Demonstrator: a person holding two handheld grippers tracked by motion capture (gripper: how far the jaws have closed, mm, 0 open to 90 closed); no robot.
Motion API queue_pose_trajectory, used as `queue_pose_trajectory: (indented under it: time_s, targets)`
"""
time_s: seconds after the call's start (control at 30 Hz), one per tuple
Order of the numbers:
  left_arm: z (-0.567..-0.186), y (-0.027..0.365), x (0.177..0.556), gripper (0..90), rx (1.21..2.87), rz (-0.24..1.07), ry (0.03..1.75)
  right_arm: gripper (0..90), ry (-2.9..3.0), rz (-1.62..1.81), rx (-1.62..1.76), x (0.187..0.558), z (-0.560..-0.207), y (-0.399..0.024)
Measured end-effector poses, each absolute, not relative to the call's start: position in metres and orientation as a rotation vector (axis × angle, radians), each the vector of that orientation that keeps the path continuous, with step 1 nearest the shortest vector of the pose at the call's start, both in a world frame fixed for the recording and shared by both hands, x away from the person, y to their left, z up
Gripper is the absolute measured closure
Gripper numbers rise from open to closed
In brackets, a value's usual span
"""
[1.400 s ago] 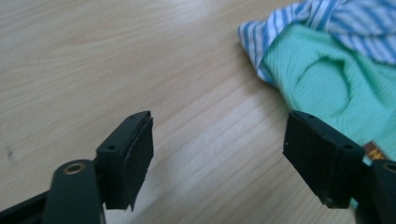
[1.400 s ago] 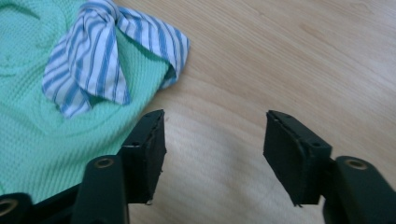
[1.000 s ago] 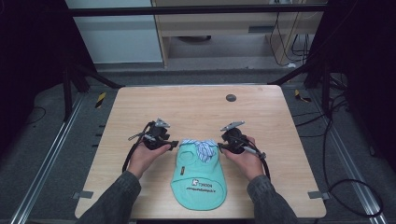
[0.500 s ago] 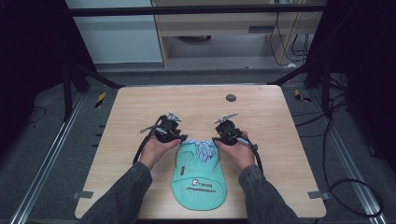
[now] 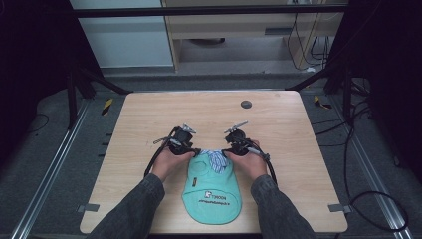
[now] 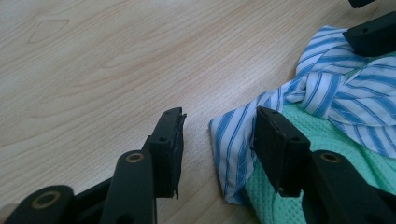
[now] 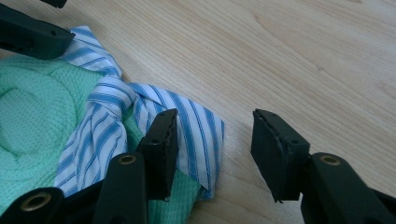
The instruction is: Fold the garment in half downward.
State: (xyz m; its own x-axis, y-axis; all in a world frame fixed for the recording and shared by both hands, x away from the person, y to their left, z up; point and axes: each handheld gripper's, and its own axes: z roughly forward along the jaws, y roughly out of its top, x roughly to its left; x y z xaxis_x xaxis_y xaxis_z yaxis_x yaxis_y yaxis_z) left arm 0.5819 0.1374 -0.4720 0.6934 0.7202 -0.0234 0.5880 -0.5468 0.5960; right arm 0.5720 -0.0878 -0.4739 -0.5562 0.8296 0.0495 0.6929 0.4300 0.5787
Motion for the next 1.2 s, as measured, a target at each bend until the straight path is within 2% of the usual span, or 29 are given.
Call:
queue_pose_trajectory:
  time_s: [0.6,0.73,0.77,0.97,1.07,1.2]
  targets:
    - [-0.4804,0.1361,0.5839,50.4,2.367,0.251,1.000,47.6,2.498,0.766,1.318,0.5744,-0.4814,-0.0843]
    - [-0.4804,0.1361,0.5838,53.1,2.367,0.238,0.988,52.4,2.507,0.765,1.306,0.5729,-0.4812,-0.0826]
    - [-0.4801,0.1361,0.5834,56.6,2.371,0.228,0.975,56.5,2.518,0.772,1.292,0.5725,-0.4810,-0.0819]
    - [-0.4799,0.1351,0.5817,66.3,2.381,0.212,0.946,64.3,2.531,0.777,1.268,0.5710,-0.4805,-0.0806]
    - [-0.4800,0.1345,0.5809,72.0,2.382,0.206,0.935,71.4,2.549,0.788,1.255,0.5700,-0.4801,-0.0794]
    - [-0.4804,0.1346,0.5807,76.1,2.386,0.218,0.924,75.0,2.555,0.789,1.264,0.5693,-0.4801,-0.0784]
